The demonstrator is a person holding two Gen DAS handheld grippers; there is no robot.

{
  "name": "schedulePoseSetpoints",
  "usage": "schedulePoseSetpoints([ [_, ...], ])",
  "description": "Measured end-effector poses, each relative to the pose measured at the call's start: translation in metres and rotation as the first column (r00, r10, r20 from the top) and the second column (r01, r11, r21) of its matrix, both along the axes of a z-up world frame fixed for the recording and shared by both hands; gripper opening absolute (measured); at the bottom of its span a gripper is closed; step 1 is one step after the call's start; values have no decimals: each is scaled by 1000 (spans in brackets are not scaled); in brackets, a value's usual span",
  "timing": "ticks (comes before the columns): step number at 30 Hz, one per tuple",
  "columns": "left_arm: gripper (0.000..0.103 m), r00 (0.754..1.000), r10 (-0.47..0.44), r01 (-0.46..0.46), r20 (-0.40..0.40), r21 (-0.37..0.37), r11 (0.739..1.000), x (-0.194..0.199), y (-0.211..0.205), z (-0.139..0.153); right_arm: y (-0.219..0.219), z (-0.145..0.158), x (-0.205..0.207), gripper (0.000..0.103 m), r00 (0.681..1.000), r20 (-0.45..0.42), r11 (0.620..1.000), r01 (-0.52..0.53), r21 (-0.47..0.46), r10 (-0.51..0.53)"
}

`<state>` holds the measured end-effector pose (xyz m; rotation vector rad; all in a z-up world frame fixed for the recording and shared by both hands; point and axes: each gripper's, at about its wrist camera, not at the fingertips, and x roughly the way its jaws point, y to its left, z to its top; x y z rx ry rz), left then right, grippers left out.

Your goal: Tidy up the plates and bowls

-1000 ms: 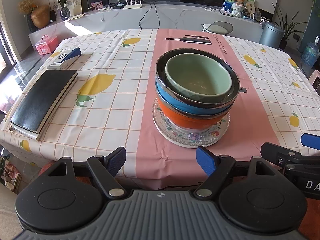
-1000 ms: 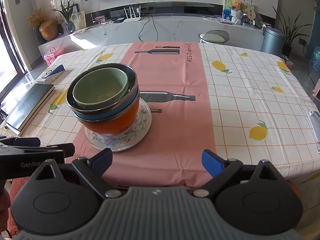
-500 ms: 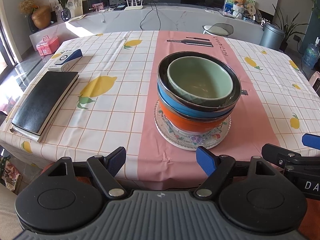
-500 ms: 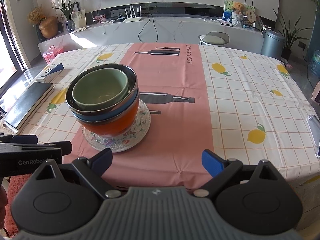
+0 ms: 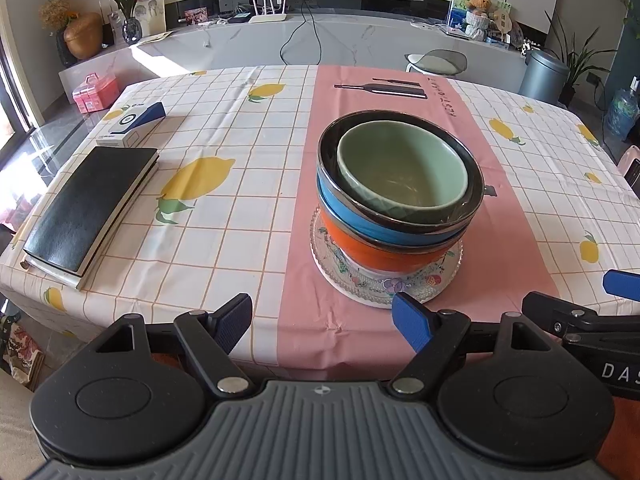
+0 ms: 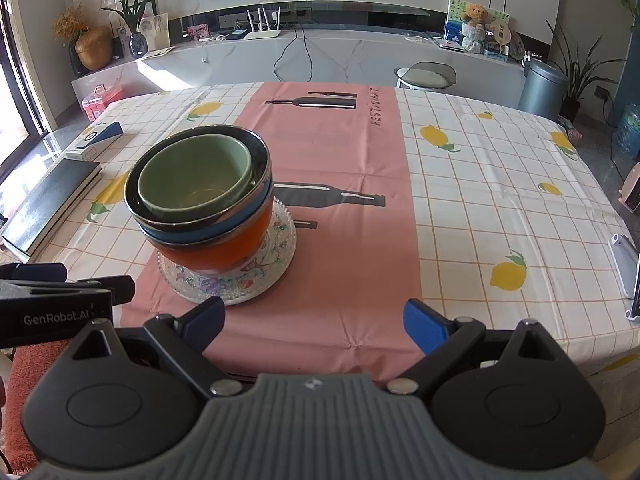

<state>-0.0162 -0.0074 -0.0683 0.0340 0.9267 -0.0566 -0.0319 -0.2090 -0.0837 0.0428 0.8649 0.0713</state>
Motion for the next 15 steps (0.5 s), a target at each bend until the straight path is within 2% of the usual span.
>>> schedulePoseSetpoints([
  [15, 91, 1000, 8, -8, 6, -38, 999, 4, 7, 1, 4, 1, 6, 94, 1000, -14, 1000, -2, -26, 2],
])
